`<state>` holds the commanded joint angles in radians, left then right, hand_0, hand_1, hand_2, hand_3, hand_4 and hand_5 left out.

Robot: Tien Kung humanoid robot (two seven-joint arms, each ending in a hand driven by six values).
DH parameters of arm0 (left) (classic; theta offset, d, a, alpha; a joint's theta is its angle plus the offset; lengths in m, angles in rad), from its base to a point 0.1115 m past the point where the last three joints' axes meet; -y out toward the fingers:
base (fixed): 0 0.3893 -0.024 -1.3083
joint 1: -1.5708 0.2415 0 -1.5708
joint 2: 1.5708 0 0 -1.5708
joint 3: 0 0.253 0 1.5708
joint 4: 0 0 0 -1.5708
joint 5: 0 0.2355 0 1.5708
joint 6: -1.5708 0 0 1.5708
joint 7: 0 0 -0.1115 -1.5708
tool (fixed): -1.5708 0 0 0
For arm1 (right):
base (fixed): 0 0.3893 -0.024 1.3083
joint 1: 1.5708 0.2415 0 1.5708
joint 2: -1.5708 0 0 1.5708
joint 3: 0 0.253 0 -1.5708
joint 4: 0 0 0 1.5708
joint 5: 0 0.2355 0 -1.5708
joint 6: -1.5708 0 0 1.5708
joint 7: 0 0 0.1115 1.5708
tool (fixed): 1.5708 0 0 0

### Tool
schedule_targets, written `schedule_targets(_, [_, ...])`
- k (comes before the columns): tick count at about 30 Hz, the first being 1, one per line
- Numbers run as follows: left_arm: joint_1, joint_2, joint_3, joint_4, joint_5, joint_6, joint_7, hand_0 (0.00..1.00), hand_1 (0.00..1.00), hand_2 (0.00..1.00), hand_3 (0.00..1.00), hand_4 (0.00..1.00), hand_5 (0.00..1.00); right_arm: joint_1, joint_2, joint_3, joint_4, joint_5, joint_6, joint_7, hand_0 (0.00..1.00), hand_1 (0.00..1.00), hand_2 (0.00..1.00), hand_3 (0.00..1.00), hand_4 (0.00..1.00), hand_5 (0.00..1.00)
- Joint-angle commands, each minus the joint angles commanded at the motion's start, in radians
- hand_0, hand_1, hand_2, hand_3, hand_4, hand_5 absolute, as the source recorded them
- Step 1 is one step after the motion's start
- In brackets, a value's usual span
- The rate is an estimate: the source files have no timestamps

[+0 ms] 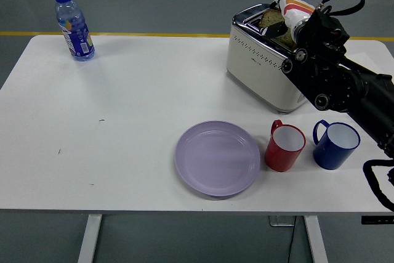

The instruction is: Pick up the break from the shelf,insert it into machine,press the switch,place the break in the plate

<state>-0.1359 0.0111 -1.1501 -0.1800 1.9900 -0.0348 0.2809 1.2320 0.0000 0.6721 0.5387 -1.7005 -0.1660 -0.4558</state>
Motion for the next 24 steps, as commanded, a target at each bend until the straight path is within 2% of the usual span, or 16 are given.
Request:
schedule_targets(1, [-0.001, 0.000, 0.001, 0.000, -0.001, 0.000, 0.000, 0.603, 0.456, 0.429, 0.545, 0.288, 0.917, 0.003, 0.000, -0.002, -0.002, -0.001, 0.000, -0.001, 0.520, 0.546, 0.581, 0.718, 0.739, 0.303])
schedule_targets(5, [-0.006, 0.001, 0.000, 0.000, 0.001, 0.001, 0.002, 0.603, 0.456, 0.429, 0.545, 0.288, 0.917, 0.020, 0.000, -0.017, -0.024, -0.001, 0.005, -0.005, 0.520, 0.546, 0.581, 0.718, 0.739, 0.303])
schedule_targets(6, [-0.006, 0.002, -0.001, 0.000, 0.002, 0.001, 0.002, 0.602, 0.454, 0.424, 0.544, 0.288, 0.916, 0.022, 0.000, -0.020, -0.030, -0.003, 0.006, -0.005, 0.431, 0.472, 0.523, 0.680, 0.715, 0.280])
schedule_targets(11, [-0.009, 0.002, -0.003, 0.000, 0.004, 0.004, 0.003, 0.602, 0.454, 0.424, 0.544, 0.288, 0.916, 0.027, 0.000, -0.037, -0.060, 0.005, 0.014, -0.004, 0.431, 0.472, 0.523, 0.680, 0.715, 0.280])
schedule_targets(12, [-0.009, 0.002, -0.004, 0.000, 0.005, 0.004, 0.003, 0.602, 0.448, 0.418, 0.545, 0.288, 0.916, 0.027, 0.000, -0.039, -0.065, 0.007, 0.015, -0.003, 0.360, 0.438, 0.492, 0.659, 0.702, 0.261])
schedule_targets(18, [-0.011, 0.003, -0.008, 0.000, 0.009, 0.006, 0.004, 0.602, 0.448, 0.418, 0.545, 0.288, 0.916, 0.031, 0.000, -0.044, -0.079, 0.015, 0.011, 0.004, 0.360, 0.438, 0.492, 0.659, 0.702, 0.261])
schedule_targets(19, [-0.011, 0.003, -0.009, 0.000, 0.011, 0.006, 0.004, 0.601, 0.446, 0.418, 0.543, 0.289, 0.917, 0.032, 0.000, -0.044, -0.080, 0.016, 0.011, 0.006, 0.308, 0.399, 0.463, 0.645, 0.682, 0.235])
schedule_targets(24, [-0.011, 0.004, -0.012, 0.000, 0.016, 0.006, 0.005, 0.601, 0.446, 0.418, 0.543, 0.289, 0.917, 0.035, 0.000, -0.042, -0.079, 0.030, 0.026, 0.015, 0.308, 0.399, 0.463, 0.645, 0.682, 0.235])
